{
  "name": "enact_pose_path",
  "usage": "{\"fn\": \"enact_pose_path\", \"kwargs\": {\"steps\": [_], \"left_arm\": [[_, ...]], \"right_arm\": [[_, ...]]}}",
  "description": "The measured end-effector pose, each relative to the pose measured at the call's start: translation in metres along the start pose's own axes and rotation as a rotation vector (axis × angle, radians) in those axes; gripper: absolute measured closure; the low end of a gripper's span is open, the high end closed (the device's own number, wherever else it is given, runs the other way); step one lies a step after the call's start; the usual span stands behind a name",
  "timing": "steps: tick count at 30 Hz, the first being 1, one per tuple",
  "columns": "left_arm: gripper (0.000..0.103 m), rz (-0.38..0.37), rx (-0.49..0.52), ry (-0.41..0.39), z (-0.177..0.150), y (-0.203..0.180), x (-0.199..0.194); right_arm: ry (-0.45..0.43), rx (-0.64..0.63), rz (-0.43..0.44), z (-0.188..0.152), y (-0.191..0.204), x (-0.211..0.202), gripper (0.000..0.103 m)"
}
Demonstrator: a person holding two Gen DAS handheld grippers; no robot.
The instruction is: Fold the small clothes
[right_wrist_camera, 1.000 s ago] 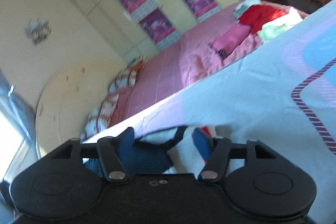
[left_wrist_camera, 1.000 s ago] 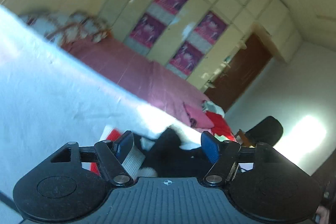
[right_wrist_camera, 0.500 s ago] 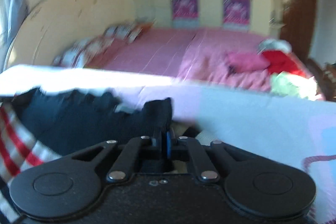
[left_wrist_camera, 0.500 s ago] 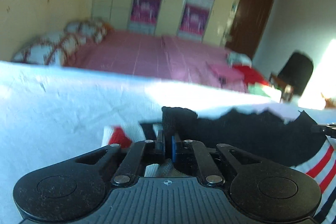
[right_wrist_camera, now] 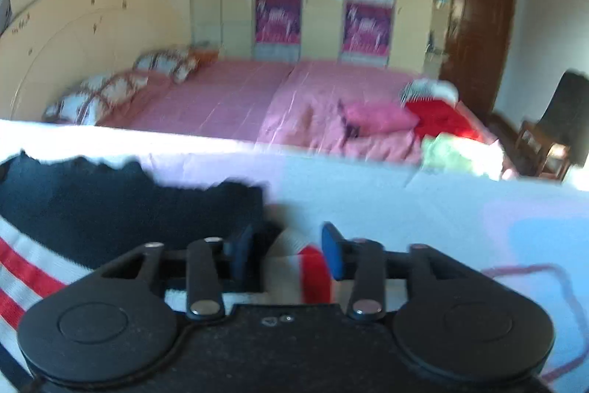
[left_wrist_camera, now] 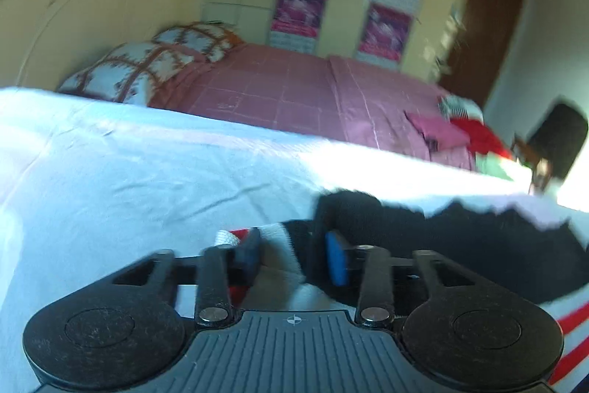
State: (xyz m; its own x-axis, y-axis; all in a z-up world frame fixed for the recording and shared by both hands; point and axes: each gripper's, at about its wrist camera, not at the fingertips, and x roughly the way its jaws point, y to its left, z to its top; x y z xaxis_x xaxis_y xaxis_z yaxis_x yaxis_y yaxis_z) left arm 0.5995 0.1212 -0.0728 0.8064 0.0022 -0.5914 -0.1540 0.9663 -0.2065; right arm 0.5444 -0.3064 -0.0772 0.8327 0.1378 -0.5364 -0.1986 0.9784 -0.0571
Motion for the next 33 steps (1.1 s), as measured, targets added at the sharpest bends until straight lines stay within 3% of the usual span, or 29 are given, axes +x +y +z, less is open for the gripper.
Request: {"fn": "enact_pose_path", "kwargs": {"steps": [3,7,9,10,11,13,14,16,17,18,20,22,25,29,32,33], "left_arm": [[0.06,-0.024,0.035,-0.081,0.003,-0.019,-0.023],[0.06,-0.154,0.274,0.018,-0.005,-0.098,-0.008],[0.048,-0.201,0.376,0.057,-0.018,-0.129,0.002],[0.035,-0.205,0.412,0.091,-0.025,-0.138,0.01],[0.03,-0.183,0.456,0.108,-0.032,-0.144,0.016],[0.028,-0.183,0.429,0.102,-0.032,-0.134,0.016],[0.028,-0.148,0.41,0.097,-0.027,-0.125,0.013],[0.028,-0.001,0.454,0.063,-0.025,-0.098,0.008],[0.028,-0.009,0.42,0.062,-0.023,-0.076,0.006],[0.028,-0.024,0.355,0.081,-0.018,-0.056,0.004],[0.028,0.053,0.341,0.077,-0.011,-0.044,0.0],[0.028,0.041,0.285,0.061,-0.008,-0.041,-0.013],[0.028,-0.04,0.296,0.018,-0.017,-0.064,-0.045],[0.028,-0.142,0.419,0.032,-0.057,-0.123,-0.065],[0.026,-0.123,0.529,0.068,-0.083,-0.146,-0.063],[0.022,-0.128,0.519,0.043,-0.086,-0.139,-0.065]], "right_arm": [[-0.028,-0.058,0.094,0.017,0.022,-0.017,0.067],[0.076,-0.102,0.213,0.029,0.078,0.014,0.068],[0.145,-0.144,0.257,0.024,0.105,0.037,0.066],[0.156,-0.183,0.255,0.02,0.115,0.042,0.065],[0.155,-0.243,0.237,0.013,0.125,0.042,0.065],[0.148,-0.275,0.227,0.009,0.117,0.039,0.065],[0.145,-0.267,0.183,0.011,0.103,0.036,0.065],[0.155,-0.22,0.065,0.009,0.061,0.036,0.066],[0.163,-0.18,0.048,0.007,0.038,0.035,0.062],[0.173,-0.143,0.048,0.006,0.02,0.033,0.058],[0.186,-0.066,0.097,0.008,0.001,0.029,0.061],[0.138,-0.069,0.083,0.014,0.009,0.015,0.064],[0.062,-0.094,0.208,0.02,0.044,-0.016,0.064],[0.105,-0.253,0.33,0.0,0.113,-0.024,0.064],[0.131,-0.375,0.314,-0.018,0.139,-0.027,0.062],[0.133,-0.382,0.294,-0.02,0.136,-0.027,0.062]]}}
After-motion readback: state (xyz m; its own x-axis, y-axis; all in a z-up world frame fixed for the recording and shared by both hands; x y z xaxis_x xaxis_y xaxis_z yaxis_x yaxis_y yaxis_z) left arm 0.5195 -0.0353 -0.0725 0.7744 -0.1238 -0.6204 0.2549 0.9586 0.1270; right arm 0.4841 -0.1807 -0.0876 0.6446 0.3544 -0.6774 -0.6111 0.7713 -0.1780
